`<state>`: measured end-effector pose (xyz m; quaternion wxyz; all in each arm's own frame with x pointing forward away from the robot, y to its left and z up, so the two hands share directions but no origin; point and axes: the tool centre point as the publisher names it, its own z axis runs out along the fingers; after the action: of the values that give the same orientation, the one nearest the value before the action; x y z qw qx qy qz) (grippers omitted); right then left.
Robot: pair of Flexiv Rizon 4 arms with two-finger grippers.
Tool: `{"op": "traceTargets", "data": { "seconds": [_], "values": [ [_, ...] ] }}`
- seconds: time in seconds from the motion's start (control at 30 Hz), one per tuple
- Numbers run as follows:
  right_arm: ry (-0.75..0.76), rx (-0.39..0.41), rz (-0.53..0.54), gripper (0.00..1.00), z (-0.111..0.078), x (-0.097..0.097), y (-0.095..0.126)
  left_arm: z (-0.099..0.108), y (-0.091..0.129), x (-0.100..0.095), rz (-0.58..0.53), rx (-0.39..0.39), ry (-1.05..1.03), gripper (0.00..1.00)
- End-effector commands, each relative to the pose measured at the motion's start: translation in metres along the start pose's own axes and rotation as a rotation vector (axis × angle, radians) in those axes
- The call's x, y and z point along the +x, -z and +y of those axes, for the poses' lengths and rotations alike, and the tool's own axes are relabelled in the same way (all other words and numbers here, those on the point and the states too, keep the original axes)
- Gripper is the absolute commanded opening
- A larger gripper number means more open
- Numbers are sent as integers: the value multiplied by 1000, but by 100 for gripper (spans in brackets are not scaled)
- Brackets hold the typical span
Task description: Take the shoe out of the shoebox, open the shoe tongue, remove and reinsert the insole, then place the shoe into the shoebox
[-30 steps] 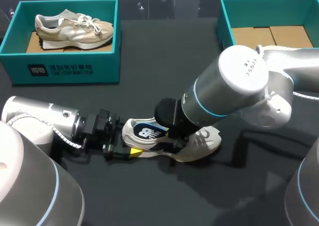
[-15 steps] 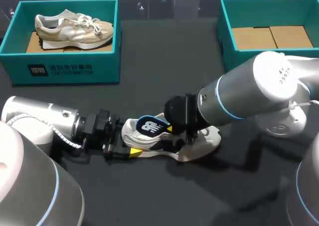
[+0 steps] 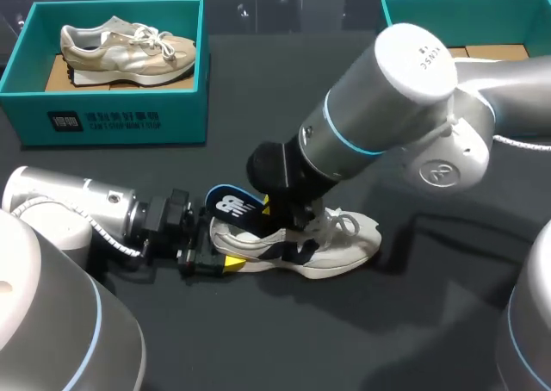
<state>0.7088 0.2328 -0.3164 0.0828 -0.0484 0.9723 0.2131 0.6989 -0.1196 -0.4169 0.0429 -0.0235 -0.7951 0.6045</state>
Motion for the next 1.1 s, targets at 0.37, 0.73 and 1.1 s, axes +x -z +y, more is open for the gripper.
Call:
{"op": "traceTargets", "data": {
  "seconds": [0.37, 0.73, 1.1],
  "values": [
    [-100, 24, 103, 26, 16, 5, -1, 2, 0, 0, -1, -1, -1, 0],
    [-149, -55, 239, 43, 13, 1, -3, 2, 0, 0, -1, -1, -1, 0],
    [-178, -90, 380, 47, 17, 1, -9, 2, 0, 0, -1, -1, -1, 0]
  ]
}}
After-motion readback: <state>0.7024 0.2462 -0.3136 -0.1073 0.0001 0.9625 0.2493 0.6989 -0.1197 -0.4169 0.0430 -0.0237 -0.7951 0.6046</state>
